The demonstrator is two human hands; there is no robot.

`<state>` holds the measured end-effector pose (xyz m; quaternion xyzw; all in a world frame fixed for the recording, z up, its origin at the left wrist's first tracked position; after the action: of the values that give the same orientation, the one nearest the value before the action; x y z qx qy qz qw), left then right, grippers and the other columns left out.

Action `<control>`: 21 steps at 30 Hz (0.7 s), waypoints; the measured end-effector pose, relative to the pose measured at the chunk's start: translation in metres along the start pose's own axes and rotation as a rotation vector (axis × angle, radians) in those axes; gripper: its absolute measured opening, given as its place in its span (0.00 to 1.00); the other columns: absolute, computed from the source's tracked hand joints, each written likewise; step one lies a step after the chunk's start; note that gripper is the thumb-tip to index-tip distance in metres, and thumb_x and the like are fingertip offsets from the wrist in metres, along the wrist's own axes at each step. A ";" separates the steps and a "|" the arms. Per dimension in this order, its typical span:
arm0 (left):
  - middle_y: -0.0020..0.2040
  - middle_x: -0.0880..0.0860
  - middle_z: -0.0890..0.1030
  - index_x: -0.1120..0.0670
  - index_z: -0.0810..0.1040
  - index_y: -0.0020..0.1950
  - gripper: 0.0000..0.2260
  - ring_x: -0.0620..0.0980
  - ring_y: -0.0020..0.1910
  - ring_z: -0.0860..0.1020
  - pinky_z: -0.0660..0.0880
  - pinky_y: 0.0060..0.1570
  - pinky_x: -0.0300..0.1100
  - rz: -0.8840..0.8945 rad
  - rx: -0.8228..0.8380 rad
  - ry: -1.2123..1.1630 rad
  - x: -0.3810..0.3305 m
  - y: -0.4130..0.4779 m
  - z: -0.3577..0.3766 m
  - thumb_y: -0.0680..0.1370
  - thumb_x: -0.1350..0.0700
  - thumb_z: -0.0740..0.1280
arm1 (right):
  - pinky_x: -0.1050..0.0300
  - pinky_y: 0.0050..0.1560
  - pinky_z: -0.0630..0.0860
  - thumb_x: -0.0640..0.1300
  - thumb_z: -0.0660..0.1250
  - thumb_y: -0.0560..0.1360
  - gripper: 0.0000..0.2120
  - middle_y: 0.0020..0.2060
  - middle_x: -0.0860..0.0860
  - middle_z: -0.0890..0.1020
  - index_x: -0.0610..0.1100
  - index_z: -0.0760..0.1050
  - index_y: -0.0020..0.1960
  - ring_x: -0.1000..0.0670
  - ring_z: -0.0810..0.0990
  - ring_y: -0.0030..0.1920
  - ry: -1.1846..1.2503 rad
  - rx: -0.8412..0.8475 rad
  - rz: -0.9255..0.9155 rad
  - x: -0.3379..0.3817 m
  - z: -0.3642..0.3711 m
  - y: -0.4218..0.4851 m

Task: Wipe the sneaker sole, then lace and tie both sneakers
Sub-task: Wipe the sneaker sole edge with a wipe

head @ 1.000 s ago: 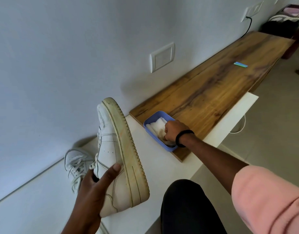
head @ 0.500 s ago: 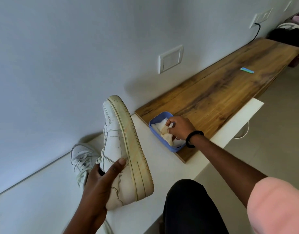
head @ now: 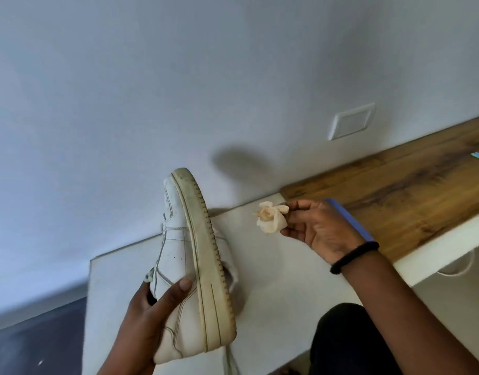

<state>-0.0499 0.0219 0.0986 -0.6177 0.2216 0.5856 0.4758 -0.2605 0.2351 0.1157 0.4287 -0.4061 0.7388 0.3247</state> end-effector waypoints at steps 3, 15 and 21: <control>0.54 0.58 0.88 0.55 0.83 0.61 0.35 0.60 0.55 0.86 0.77 0.60 0.58 0.007 -0.079 -0.068 0.001 -0.018 -0.035 0.56 0.46 0.83 | 0.57 0.45 0.84 0.30 0.67 0.70 0.09 0.44 0.42 0.86 0.37 0.84 0.47 0.47 0.86 0.44 0.154 0.197 0.068 -0.011 0.050 -0.020; 0.59 0.56 0.86 0.53 0.81 0.65 0.22 0.58 0.59 0.85 0.77 0.65 0.61 -0.096 -0.128 -0.214 0.029 -0.034 -0.098 0.72 0.51 0.76 | 0.47 0.72 0.69 0.30 0.53 0.83 0.19 0.71 0.36 0.73 0.32 0.69 0.73 0.40 0.72 0.72 0.473 0.544 0.263 -0.109 0.143 -0.057; 0.59 0.55 0.87 0.53 0.81 0.65 0.22 0.56 0.59 0.85 0.77 0.65 0.58 -0.106 -0.128 -0.188 0.031 -0.024 -0.099 0.72 0.52 0.76 | 0.56 0.43 0.83 0.37 0.83 0.55 0.22 0.53 0.42 0.86 0.44 0.86 0.49 0.45 0.87 0.51 0.236 0.330 0.032 -0.112 0.149 -0.055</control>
<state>0.0275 -0.0420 0.0643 -0.5999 0.1051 0.6280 0.4845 -0.1130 0.1144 0.0780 0.3798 -0.2456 0.8456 0.2836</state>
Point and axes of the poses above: each hand's wrist, its own y-axis towards the middle knuckle, its own z-axis out of the palm, x = y × z, the point moved 2 cm from there along y, towards the middle knuckle
